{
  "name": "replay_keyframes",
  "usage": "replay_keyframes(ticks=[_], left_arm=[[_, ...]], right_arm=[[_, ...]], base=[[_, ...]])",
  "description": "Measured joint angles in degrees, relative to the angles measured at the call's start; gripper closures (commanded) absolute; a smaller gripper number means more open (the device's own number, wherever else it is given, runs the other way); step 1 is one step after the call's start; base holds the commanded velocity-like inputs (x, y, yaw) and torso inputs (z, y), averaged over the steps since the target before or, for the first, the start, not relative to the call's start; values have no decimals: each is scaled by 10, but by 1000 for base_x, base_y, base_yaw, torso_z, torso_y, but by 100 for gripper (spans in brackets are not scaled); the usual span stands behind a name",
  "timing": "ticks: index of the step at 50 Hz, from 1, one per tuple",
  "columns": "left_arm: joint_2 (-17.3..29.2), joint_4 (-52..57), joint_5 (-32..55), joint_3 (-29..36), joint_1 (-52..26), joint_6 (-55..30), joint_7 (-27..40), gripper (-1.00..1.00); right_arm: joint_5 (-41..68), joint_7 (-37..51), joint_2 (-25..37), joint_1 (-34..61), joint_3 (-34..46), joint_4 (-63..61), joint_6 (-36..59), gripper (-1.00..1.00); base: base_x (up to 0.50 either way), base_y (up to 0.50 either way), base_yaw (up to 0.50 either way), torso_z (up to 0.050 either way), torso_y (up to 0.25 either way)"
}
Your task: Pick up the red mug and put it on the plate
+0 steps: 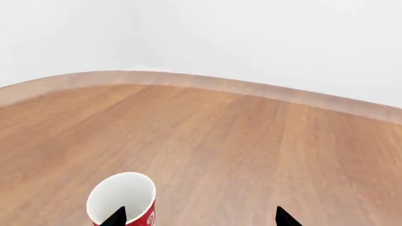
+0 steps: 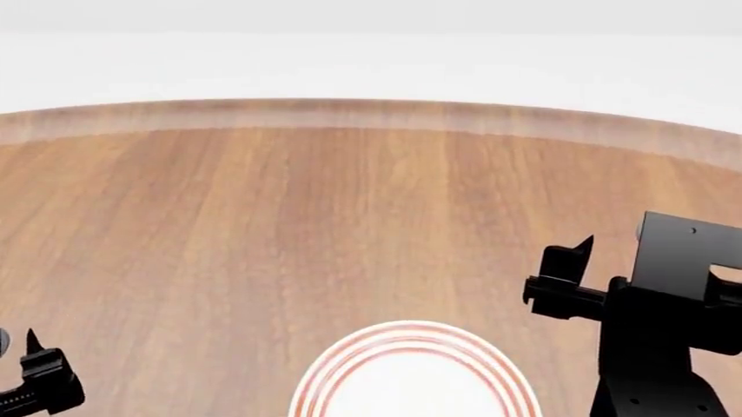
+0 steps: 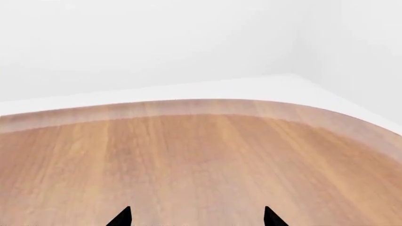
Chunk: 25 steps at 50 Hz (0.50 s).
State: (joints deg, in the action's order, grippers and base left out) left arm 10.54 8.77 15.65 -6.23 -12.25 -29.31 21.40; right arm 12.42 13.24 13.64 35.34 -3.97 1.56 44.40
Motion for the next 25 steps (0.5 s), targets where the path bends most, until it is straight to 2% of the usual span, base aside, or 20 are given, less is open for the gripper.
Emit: replay_keyframes(ticks=[25], left_arm=[[-7,-50,20,-40,-8,13,33,-100]], right_arm=[[4,1,1,4,7,18,-9,-100]], base=[[0,0,0,0,0]])
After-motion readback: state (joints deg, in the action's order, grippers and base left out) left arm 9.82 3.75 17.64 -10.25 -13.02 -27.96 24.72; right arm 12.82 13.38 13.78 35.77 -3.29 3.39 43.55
